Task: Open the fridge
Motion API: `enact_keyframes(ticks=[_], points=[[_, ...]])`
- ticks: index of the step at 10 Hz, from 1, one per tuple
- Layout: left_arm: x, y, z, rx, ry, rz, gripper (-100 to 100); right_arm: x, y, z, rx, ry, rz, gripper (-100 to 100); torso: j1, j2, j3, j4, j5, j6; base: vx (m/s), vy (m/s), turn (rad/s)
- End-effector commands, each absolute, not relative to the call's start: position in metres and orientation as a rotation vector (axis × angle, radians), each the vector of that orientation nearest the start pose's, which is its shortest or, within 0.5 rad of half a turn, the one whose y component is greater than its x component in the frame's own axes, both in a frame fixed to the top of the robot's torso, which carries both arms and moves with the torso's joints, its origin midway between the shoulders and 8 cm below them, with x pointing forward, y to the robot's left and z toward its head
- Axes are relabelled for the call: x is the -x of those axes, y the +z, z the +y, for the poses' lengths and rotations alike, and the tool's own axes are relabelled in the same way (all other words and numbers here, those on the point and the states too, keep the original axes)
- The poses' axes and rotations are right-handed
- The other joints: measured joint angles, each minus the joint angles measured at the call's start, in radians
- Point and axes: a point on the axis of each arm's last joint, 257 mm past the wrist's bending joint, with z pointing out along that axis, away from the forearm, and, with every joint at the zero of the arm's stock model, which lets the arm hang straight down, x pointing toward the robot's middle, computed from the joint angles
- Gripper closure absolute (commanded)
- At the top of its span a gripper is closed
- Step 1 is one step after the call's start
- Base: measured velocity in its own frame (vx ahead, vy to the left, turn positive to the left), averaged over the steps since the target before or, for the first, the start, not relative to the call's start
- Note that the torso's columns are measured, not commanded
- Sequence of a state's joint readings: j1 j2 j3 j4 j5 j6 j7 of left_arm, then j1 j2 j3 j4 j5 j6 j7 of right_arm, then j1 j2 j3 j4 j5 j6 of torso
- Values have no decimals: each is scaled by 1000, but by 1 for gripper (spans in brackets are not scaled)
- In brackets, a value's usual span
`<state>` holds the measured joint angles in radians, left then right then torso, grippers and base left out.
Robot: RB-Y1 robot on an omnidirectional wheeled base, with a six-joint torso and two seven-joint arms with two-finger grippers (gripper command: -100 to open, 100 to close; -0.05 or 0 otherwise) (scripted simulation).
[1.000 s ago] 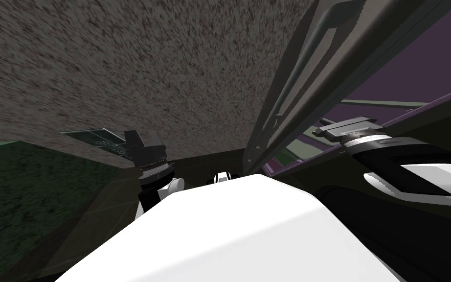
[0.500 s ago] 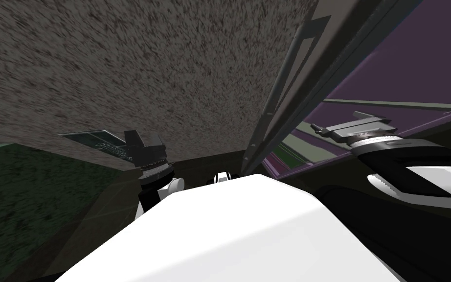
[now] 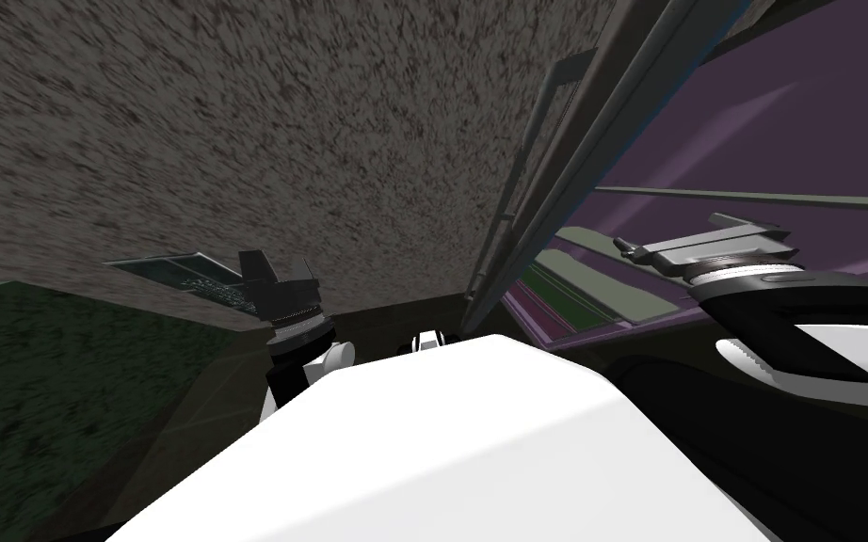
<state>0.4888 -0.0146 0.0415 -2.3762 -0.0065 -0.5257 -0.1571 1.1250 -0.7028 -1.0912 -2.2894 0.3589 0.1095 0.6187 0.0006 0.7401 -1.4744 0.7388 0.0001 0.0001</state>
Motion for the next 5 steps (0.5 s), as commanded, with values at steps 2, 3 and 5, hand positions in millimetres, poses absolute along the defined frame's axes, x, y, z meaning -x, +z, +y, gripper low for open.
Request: enact_keyframes(ticks=[2,3,5], points=[[-316,75,285,499,-1138,544,0,-215,104,-630,164,-1106,1426,-100,0,-3,-2,-1,0,0,132,175,0],[-316,75,285,499,-1138,544,0,-210,105,-636,150,-1127,1425,-100,-2,-4,-3,-1,0,0,204,182,6],[-316,75,285,499,-1138,544,0,-213,116,-629,162,-1116,1422,-100,-5,0,-1,-1,-1,0,93,36,-19]])
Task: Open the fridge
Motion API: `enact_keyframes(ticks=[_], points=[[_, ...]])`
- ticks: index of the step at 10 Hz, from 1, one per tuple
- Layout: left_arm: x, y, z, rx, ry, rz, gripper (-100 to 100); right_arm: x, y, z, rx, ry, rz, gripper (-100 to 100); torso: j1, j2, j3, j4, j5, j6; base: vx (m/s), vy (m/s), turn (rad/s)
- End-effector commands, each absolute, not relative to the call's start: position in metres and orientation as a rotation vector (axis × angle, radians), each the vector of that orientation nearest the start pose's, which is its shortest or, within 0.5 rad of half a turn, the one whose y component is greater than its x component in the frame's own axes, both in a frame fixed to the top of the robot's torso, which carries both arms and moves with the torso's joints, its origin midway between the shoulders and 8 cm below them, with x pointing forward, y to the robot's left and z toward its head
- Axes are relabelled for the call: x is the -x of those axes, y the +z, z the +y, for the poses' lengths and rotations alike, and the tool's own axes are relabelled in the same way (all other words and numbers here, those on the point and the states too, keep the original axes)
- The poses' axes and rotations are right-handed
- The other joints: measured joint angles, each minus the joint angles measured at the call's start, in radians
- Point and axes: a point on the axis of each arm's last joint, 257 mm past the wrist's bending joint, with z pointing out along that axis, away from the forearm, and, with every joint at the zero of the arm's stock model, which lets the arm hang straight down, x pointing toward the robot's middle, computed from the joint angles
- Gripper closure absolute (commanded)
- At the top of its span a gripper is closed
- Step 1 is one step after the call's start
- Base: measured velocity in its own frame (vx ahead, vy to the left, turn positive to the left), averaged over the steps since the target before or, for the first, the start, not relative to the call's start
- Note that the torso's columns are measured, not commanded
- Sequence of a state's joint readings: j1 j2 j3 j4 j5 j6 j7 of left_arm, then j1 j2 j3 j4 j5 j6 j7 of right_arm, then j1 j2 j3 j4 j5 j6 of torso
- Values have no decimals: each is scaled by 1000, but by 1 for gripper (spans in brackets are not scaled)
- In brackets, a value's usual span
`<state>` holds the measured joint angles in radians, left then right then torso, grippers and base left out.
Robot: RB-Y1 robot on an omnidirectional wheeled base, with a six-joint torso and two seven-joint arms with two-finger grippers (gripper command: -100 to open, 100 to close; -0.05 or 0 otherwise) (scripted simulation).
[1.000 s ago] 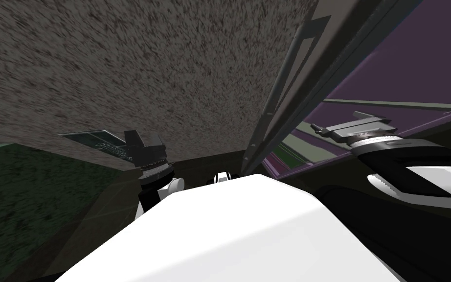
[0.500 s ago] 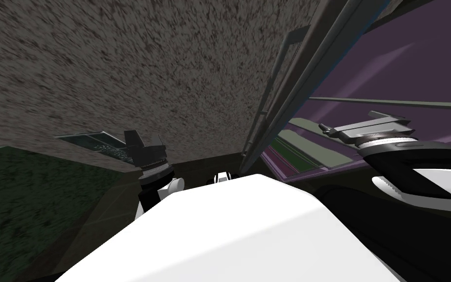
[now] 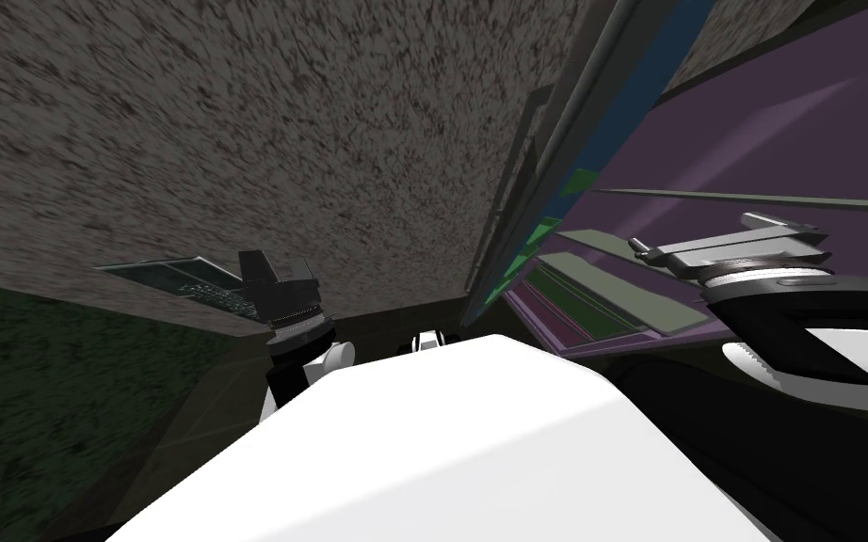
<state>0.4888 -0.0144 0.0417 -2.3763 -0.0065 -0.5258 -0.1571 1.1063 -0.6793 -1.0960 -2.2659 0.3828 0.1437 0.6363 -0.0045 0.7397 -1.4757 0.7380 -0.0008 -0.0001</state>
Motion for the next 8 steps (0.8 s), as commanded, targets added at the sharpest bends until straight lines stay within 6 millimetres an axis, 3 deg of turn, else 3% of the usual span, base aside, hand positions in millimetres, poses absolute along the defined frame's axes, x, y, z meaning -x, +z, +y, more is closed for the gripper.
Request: enact_keyframes(ticks=[1,2,8], points=[[-316,75,285,499,-1137,544,0,-213,111,-631,163,-1116,1424,-100,-4,2,2,1,-2,0,52,-18,-5],[-316,75,285,499,-1137,544,0,-214,125,-627,168,-1113,1418,-100,-1,3,3,1,-1,0,24,-10,-70],[-316,75,285,499,-1138,544,0,-222,162,-609,193,-1092,1408,-100,4,-2,-1,0,1,0,17,-12,-55]])
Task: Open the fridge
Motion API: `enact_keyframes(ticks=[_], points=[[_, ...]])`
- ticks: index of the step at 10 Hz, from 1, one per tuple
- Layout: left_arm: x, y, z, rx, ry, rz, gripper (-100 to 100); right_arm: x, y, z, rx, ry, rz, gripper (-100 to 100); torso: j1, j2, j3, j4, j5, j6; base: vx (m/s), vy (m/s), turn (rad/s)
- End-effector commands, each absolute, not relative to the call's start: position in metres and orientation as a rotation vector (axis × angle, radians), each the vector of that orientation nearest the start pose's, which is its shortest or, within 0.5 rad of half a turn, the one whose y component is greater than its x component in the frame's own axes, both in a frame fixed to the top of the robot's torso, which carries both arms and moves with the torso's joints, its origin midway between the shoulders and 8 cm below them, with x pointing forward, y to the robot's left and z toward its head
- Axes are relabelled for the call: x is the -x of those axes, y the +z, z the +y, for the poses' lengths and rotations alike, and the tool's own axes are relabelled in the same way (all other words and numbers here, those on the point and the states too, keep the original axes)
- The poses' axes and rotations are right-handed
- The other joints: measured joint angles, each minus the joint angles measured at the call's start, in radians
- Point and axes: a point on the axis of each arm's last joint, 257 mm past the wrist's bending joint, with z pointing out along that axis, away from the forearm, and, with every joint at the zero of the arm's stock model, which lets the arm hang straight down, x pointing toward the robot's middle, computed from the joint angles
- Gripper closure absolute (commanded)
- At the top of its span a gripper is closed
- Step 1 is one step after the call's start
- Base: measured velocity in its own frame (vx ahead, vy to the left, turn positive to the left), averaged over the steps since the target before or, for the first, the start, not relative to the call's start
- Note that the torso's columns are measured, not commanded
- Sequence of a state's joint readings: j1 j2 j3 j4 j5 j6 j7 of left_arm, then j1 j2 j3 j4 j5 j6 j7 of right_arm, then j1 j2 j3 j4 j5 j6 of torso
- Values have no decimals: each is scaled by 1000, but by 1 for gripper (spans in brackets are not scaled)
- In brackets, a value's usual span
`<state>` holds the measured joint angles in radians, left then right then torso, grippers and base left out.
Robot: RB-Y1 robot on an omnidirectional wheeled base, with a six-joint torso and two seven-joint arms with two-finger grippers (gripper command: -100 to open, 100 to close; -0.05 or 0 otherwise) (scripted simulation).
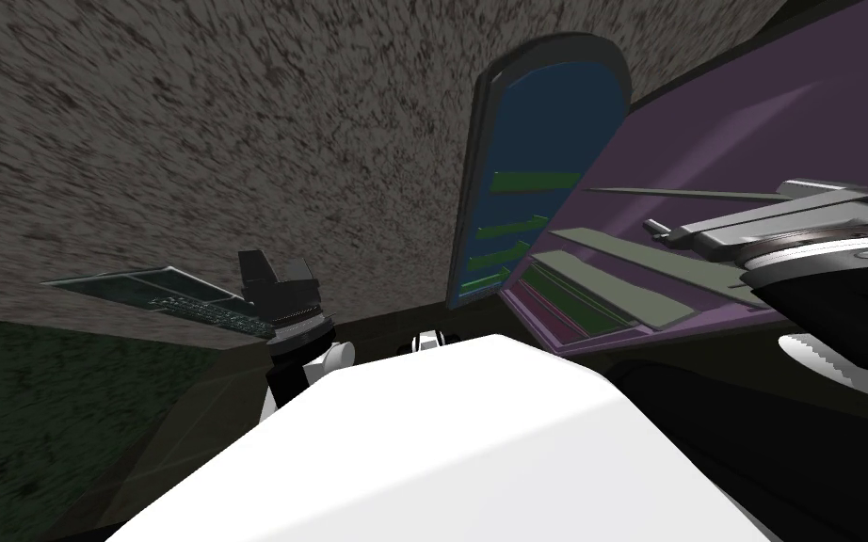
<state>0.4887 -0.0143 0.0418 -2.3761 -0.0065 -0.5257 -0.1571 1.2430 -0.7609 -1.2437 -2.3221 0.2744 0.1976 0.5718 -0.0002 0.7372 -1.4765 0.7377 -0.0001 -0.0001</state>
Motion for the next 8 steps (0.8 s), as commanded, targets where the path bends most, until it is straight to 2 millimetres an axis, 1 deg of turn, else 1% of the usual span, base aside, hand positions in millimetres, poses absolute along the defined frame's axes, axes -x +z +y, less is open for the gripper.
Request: enact_keyframes(ticks=[1,2,3,8], points=[[-316,75,285,499,-1138,544,0,-225,167,-606,198,-1086,1407,-100,0,0,0,0,0,0,17,-12,-55],[-316,75,285,499,-1138,544,0,-224,165,-607,197,-1089,1408,-100,0,1,0,0,0,0,7,-5,-11],[-316,75,285,499,-1138,544,0,-224,166,-607,196,-1088,1408,0,0,1,1,0,0,0,0,0,0],[-316,75,285,499,-1138,544,0,-224,166,-607,196,-1088,1408,0,0,1,0,0,0,0,0,0,0]])
